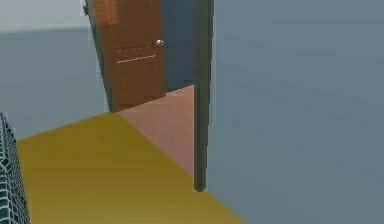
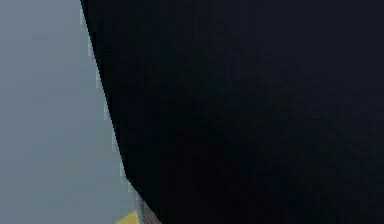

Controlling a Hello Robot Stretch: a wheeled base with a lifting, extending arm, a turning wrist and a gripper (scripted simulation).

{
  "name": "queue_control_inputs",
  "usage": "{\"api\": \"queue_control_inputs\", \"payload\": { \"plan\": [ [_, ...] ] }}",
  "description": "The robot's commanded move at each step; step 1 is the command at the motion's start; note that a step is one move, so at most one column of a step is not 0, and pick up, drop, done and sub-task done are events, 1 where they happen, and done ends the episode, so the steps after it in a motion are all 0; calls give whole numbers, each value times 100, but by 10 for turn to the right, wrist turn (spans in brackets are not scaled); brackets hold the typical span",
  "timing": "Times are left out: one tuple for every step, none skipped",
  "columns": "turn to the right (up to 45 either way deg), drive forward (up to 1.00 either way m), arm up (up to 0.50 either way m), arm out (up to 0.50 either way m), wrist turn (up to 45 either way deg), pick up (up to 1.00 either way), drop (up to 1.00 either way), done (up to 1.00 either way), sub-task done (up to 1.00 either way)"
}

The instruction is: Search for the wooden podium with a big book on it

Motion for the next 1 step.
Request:
{"api": "queue_control_inputs", "payload": {
  "plan": [
    [-60,0,0,0,0,0,0,0,0]
  ]
}}
